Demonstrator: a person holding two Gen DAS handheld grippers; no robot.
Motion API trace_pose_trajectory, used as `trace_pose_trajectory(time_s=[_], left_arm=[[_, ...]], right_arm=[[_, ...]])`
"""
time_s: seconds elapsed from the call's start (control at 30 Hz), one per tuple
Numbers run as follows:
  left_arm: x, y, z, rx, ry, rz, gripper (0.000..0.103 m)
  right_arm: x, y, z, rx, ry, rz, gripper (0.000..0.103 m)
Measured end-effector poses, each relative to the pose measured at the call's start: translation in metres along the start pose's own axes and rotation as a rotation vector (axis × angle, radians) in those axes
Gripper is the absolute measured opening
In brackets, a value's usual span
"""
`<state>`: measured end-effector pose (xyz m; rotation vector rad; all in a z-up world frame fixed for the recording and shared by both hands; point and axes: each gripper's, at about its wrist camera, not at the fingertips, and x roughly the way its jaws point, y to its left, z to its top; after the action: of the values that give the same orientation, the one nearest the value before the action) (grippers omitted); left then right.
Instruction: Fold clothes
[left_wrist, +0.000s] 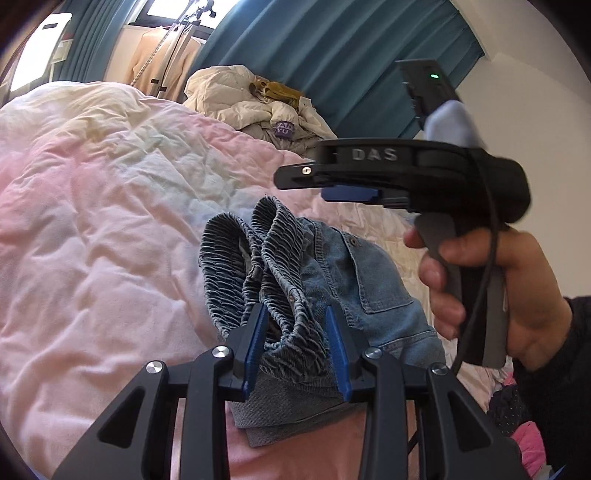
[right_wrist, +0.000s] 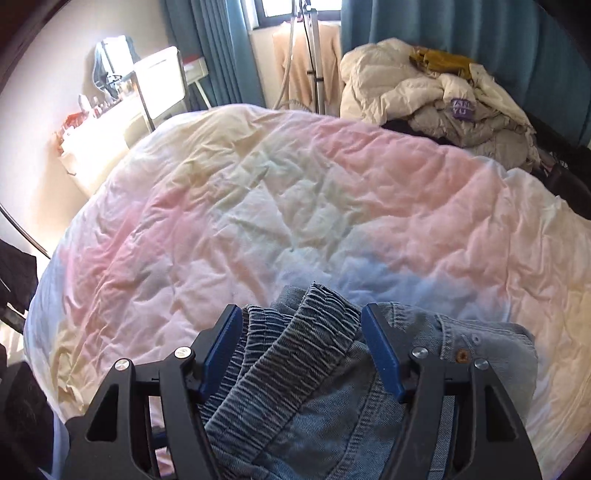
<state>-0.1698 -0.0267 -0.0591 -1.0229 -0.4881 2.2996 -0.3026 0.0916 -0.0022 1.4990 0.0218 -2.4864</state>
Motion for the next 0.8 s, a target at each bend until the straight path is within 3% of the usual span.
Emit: trace_pose_trajectory(time_s=[0.13,0.27,0.33,0.4,0.5,0.63,0.8], left_arm=[[0.007,0.003,0.0,0.002,0.019,0.013,0.034],[0.015,0.008,-0.002,-0.024,0.037,0.014,0.034],[0.017,0.01,-0.003,-0.035,0.037,0.006,0.034],[0.016,0.007,-0.005,-0.021,0.03,0.011,0.03],[0.015,0.0,-0.008,0.006,0.032,0.033,0.019],[0.003,-0.012,-0.01,0.042,-0.003,0.046,0.013],[-0.022,-0.024,-0.013,0.061,-0.063,0.022,0.009]], right_arm=[[0.039,-0.003,0.004,0.003,0.123,-0.067,0.052],[0.044,-0.007,-0.002,0.006,0.126,-0.061,0.046],[0.035,-0.005,-0.004,-0.007,0.085,-0.042,0.02],[0.026,0.001,-0.003,-0.042,0.055,-0.058,0.007],[0.014,0.009,-0.002,-0.078,0.024,-0.079,0.005],[0.002,0.014,0.0,-0.084,-0.012,-0.068,0.004],[-0.012,0.031,0.002,-0.112,-0.11,0.064,0.0]])
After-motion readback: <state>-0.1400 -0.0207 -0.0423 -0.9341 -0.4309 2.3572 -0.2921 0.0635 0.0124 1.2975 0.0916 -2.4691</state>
